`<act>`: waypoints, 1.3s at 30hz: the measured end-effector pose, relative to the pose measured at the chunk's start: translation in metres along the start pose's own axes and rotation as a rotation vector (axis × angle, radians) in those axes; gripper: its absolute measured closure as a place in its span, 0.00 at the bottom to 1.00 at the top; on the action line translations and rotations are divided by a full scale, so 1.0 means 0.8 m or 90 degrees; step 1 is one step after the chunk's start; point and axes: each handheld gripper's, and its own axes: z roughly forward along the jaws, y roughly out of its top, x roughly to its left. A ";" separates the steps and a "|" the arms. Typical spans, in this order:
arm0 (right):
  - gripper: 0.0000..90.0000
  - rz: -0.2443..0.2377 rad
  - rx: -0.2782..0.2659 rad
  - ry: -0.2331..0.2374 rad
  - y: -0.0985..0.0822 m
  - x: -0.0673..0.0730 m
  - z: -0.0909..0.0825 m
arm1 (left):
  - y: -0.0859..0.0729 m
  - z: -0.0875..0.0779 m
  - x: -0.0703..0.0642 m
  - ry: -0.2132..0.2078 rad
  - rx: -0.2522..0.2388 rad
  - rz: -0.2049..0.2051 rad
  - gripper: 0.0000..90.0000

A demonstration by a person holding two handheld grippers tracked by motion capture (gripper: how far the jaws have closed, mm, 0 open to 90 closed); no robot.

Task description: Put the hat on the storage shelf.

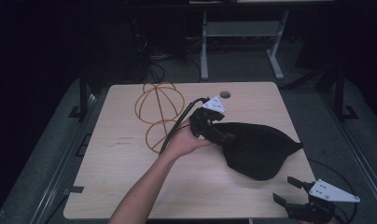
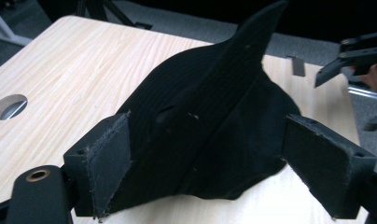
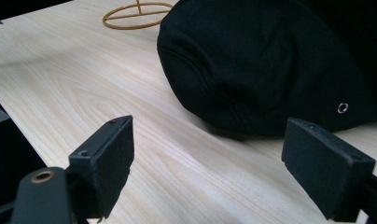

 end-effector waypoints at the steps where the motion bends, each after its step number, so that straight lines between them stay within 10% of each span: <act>1: 0.18 0.000 0.000 0.000 0.000 0.000 0.000 | 0.002 0.005 0.002 -0.002 0.007 -0.003 0.17; 13: 0.18 -0.004 -0.002 0.004 0.000 -0.002 -0.001 | 0.003 0.052 0.024 -0.021 0.111 -0.010 0.35; 27: 0.18 -0.005 -0.003 0.001 0.001 0.002 0.001 | -0.027 0.033 0.005 -0.068 0.119 0.015 0.82; 39: 0.18 -0.009 -0.005 -0.001 0.004 0.008 0.005 | -0.037 0.022 -0.021 -0.111 0.074 -0.006 0.95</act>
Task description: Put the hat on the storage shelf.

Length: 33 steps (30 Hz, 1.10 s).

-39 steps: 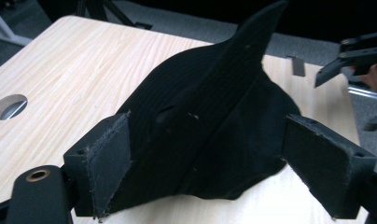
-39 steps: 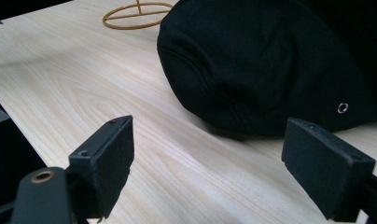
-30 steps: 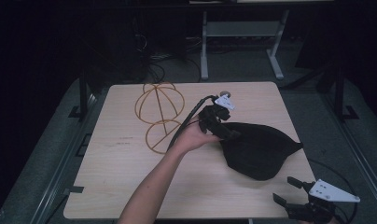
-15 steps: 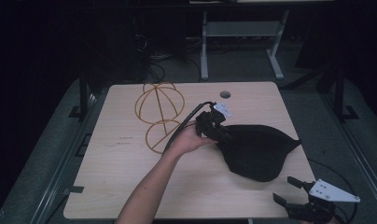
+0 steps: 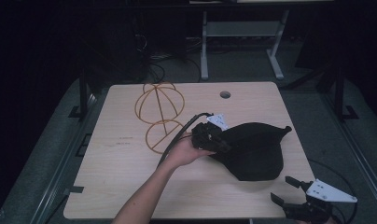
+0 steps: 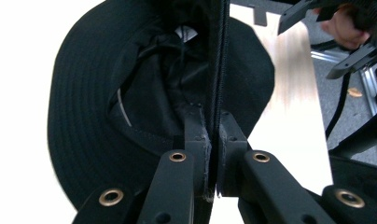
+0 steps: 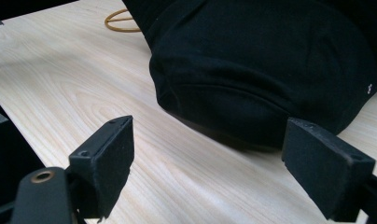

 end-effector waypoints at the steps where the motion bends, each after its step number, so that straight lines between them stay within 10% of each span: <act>1: 0.18 -0.002 0.000 0.002 0.001 0.001 0.002 | 0.000 0.000 -0.001 -0.004 -0.002 0.000 0.95; 33: 0.18 -0.018 -0.016 -0.058 0.023 0.015 0.032 | 0.030 0.001 -0.030 -0.060 -0.084 -0.013 0.95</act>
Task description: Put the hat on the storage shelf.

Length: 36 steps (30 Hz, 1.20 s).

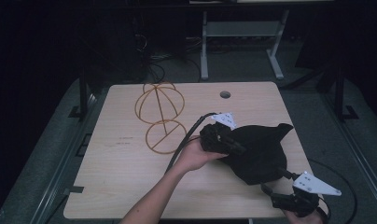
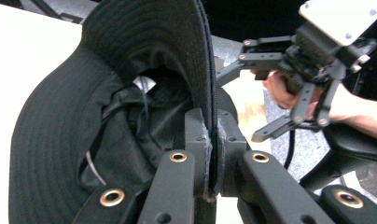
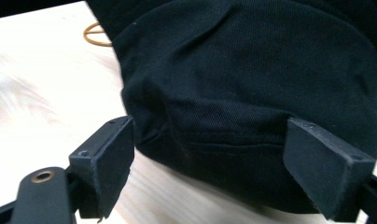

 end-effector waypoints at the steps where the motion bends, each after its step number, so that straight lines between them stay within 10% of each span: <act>1: 0.19 -0.001 0.000 -0.004 0.000 -0.001 0.001 | 0.001 0.001 -0.001 -0.004 0.002 0.000 0.95; 13: 0.28 0.009 0.012 -0.009 -0.003 -0.029 0.011 | 0.031 0.020 -0.024 -0.029 0.015 0.035 0.95; 27: 0.81 -0.018 0.003 0.060 -0.001 -0.040 0.026 | 0.032 0.020 -0.021 -0.034 0.010 0.031 0.95; 36: 0.93 -0.040 -0.007 0.059 0.002 -0.040 0.015 | 0.029 0.010 -0.020 -0.022 0.006 0.030 0.95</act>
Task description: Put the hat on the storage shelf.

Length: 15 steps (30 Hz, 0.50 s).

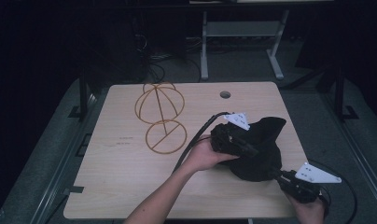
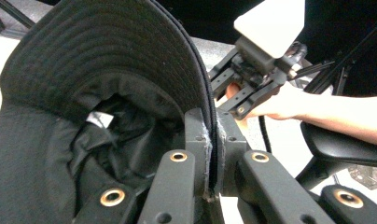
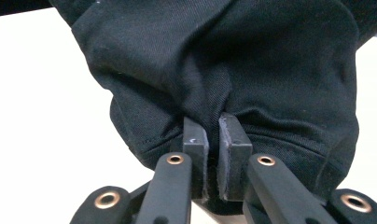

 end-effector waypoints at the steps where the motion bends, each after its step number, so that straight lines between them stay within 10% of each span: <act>1: 0.93 0.001 -0.002 0.001 0.001 0.001 -0.001 | -0.001 -0.004 0.000 0.006 0.003 0.002 0.95; 15: 0.96 -0.011 -0.016 -0.003 0.011 0.003 -0.011 | -0.012 -0.031 -0.003 0.056 -0.001 -0.004 0.69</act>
